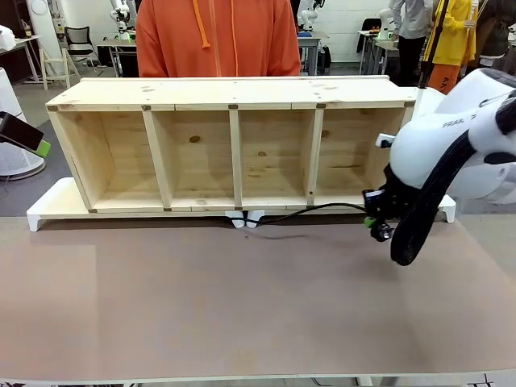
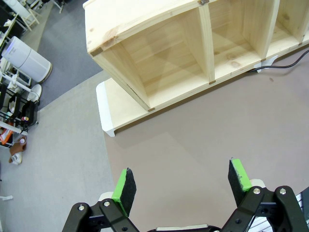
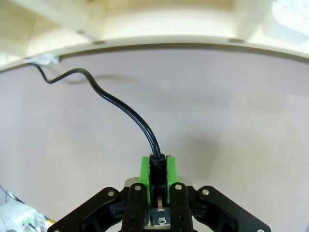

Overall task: Perform cable management.
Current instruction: Pull the grasped Power Cable to the location of the Power Strip, then release the Power Cable when the human grasps it.

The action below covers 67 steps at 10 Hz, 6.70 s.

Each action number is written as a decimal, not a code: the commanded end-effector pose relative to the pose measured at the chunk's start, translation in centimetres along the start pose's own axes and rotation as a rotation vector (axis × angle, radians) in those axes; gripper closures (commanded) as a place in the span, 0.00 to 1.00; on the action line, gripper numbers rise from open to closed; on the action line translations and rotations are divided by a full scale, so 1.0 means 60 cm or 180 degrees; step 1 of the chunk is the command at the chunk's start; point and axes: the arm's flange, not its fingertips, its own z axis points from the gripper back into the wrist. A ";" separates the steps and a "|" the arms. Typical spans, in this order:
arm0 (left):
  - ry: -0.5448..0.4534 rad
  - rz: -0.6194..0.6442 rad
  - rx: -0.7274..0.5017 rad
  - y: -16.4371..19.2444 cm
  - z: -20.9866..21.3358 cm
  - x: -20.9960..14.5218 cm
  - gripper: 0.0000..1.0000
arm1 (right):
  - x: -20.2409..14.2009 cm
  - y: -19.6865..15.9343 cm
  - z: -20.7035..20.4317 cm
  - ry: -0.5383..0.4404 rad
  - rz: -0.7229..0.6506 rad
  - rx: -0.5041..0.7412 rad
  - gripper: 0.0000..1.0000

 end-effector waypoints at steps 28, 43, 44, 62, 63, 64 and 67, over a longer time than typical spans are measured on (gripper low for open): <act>0.0021 -0.0012 -0.0007 0.001 0.001 -0.002 0.00 | 0.145 -0.164 0.183 -0.0954 0.0233 -0.1053 0.84; 0.0021 -0.0012 -0.0007 0.001 0.001 -0.002 0.00 | 0.211 -0.139 0.160 -0.0974 0.0314 -0.0855 0.84; 0.0021 -0.0012 -0.0007 0.001 0.001 -0.002 0.00 | 0.211 -0.139 0.160 -0.0974 0.0314 -0.0855 0.84; 0.0021 -0.0012 -0.0007 0.001 0.001 -0.002 0.00 | 0.211 -0.139 0.160 -0.0974 0.0314 -0.0855 0.84; 0.0021 -0.0012 -0.0007 0.001 0.001 -0.002 0.00 | 0.211 -0.139 0.160 -0.0974 0.0314 -0.0855 0.84; 0.0021 -0.0012 -0.0007 0.001 0.001 -0.002 0.00 | 0.211 -0.139 0.160 -0.0974 0.0314 -0.0855 0.84; 0.0021 -0.0012 -0.0007 0.001 0.001 -0.002 0.00 | 0.211 -0.139 0.160 -0.0974 0.0314 -0.0855 0.84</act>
